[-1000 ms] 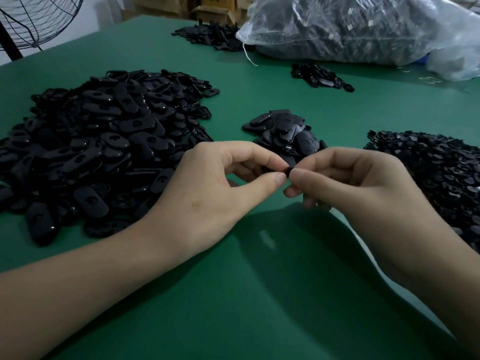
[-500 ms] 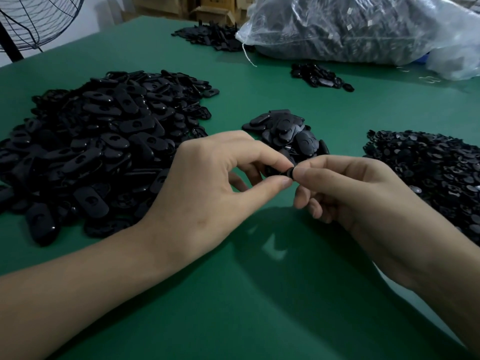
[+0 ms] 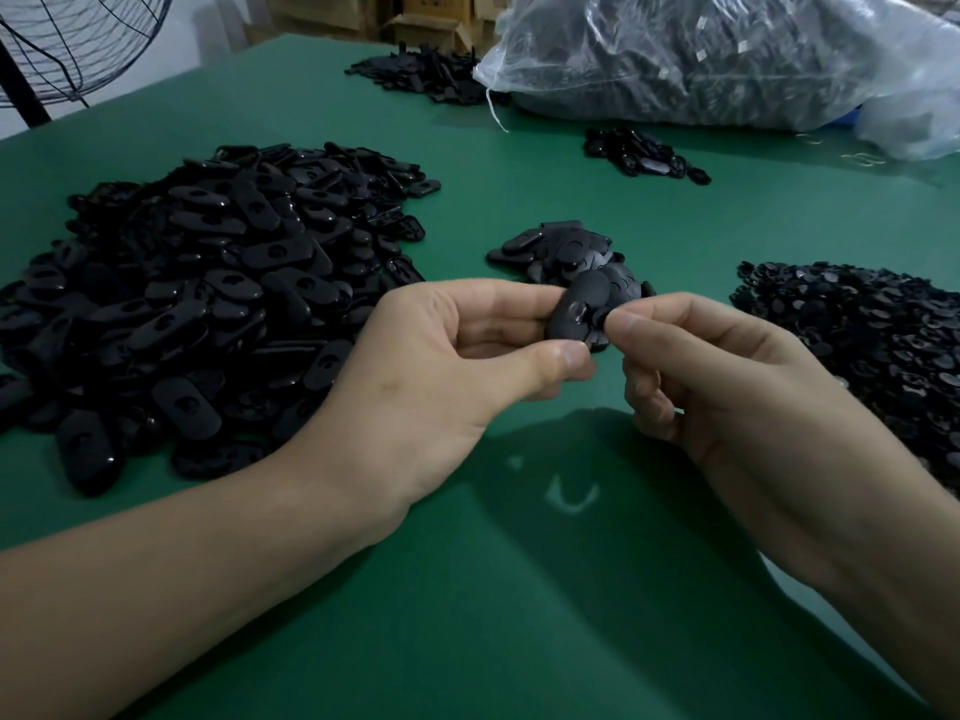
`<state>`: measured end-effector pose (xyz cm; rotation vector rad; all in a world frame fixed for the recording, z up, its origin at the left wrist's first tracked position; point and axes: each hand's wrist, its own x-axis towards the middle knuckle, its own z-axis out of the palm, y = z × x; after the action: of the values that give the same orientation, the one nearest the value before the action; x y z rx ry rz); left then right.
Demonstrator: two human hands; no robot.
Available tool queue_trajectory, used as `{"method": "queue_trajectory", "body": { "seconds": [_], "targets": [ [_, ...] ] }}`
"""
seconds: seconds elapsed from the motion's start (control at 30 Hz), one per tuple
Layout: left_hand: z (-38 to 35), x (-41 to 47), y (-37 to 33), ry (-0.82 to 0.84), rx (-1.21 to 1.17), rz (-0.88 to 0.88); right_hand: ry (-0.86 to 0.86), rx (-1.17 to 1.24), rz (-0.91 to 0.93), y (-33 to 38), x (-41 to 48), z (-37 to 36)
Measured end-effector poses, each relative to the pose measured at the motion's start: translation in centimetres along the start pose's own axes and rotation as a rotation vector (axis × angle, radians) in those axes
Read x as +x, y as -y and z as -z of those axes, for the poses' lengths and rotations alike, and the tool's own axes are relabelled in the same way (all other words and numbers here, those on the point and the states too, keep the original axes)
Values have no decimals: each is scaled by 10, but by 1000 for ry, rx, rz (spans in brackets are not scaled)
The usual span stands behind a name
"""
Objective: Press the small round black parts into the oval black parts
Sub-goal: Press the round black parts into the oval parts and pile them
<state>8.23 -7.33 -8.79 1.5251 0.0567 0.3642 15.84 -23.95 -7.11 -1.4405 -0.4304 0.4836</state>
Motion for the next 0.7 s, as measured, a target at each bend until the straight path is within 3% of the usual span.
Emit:
{"method": "queue_trajectory", "body": {
  "seconds": [0.7],
  "targets": [
    [-3,-3,3,0,-50,78,-78,-227,247,-3,-2,-2]
  ]
}}
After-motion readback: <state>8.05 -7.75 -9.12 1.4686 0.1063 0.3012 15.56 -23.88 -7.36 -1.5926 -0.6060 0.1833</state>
